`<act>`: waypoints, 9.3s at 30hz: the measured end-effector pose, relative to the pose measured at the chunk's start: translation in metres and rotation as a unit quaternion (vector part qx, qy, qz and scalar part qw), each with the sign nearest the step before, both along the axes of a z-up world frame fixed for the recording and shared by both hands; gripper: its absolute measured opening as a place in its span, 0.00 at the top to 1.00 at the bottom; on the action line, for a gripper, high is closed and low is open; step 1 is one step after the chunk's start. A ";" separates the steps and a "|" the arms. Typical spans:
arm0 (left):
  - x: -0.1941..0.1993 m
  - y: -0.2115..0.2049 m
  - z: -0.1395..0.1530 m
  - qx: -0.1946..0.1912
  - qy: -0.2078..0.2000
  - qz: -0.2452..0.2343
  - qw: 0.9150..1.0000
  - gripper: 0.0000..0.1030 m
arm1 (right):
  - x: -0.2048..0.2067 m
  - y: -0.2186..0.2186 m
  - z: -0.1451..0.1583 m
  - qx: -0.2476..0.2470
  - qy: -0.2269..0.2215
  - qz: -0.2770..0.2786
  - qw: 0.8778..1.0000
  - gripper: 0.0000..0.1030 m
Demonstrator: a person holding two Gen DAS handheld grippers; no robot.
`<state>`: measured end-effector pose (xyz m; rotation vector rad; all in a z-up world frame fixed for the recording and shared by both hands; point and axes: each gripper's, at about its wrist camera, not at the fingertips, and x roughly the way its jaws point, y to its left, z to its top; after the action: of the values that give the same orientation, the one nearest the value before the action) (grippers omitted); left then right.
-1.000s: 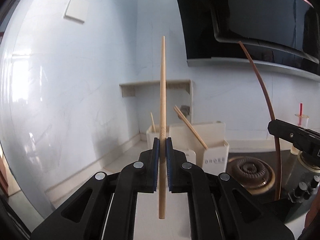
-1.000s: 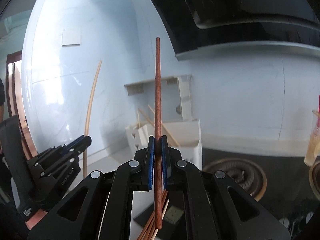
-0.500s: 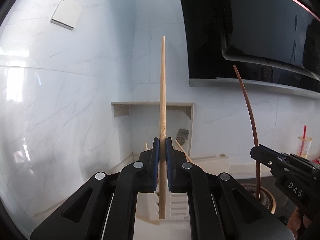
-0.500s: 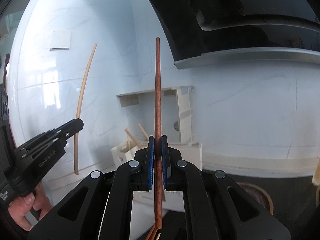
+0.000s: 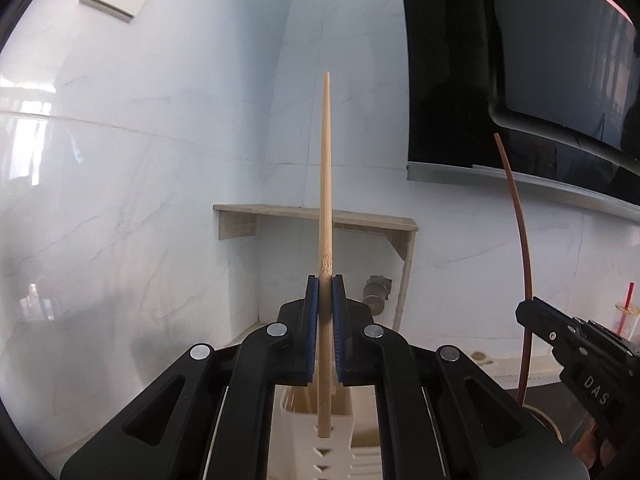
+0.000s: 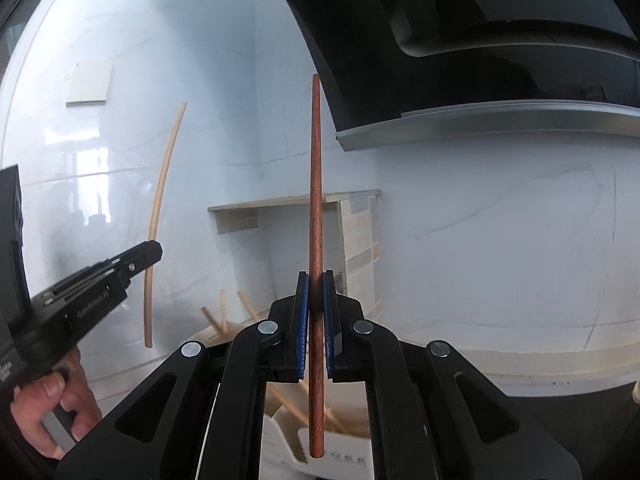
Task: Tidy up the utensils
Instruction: 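Lift the held chopsticks up and carry them over the DROEE holder with both grippers, then lower the chopsticks into the holder with both grippers, then open the left gripper while the right gripper opens, releasing chopsticks into the holder, then move both open grippers back down to the remaining chopsticks on the counter, then position the right gripper over the reddish and bamboo chopsticks while the left gripper hovers nearby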
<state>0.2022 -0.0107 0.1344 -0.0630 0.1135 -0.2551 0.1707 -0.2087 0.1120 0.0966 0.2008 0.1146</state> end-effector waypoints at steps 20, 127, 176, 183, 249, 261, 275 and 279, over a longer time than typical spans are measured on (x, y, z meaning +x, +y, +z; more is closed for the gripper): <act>0.046 0.019 -0.020 -0.047 0.034 -0.042 0.997 0.94 | 0.034 -0.003 -0.024 0.004 -0.005 -0.012 1.000 0.93; -0.088 0.030 -0.029 0.011 -0.019 -0.007 1.000 0.26 | -0.090 0.003 -0.028 0.014 0.064 -0.013 0.998 0.48; -0.182 0.016 -0.134 0.108 0.217 -0.048 0.969 0.26 | -0.176 0.036 -0.122 0.030 0.260 0.006 0.965 0.50; -0.174 0.005 -0.150 0.130 0.266 -0.057 0.953 0.23 | -0.165 0.036 -0.135 0.029 0.319 0.004 0.947 0.50; -0.117 -0.020 -0.193 0.114 0.428 -0.070 0.894 0.12 | -0.146 0.021 -0.140 0.021 0.364 0.000 0.931 0.50; -0.107 -0.012 -0.187 0.055 0.469 -0.074 0.878 0.12 | -0.151 0.019 -0.135 0.031 0.364 0.002 0.931 0.50; -0.103 -0.021 -0.188 0.068 0.478 -0.047 0.875 0.09 | -0.153 0.015 -0.130 0.034 0.356 0.003 0.934 0.50; -0.103 -0.027 -0.189 0.086 0.477 -0.034 0.874 0.09 | -0.154 0.018 -0.127 0.033 0.353 0.007 0.935 0.50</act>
<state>0.0995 -0.0375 -0.0546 -0.0032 1.1298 -0.2652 0.0171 -0.1908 -0.0152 0.2022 0.9187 0.0979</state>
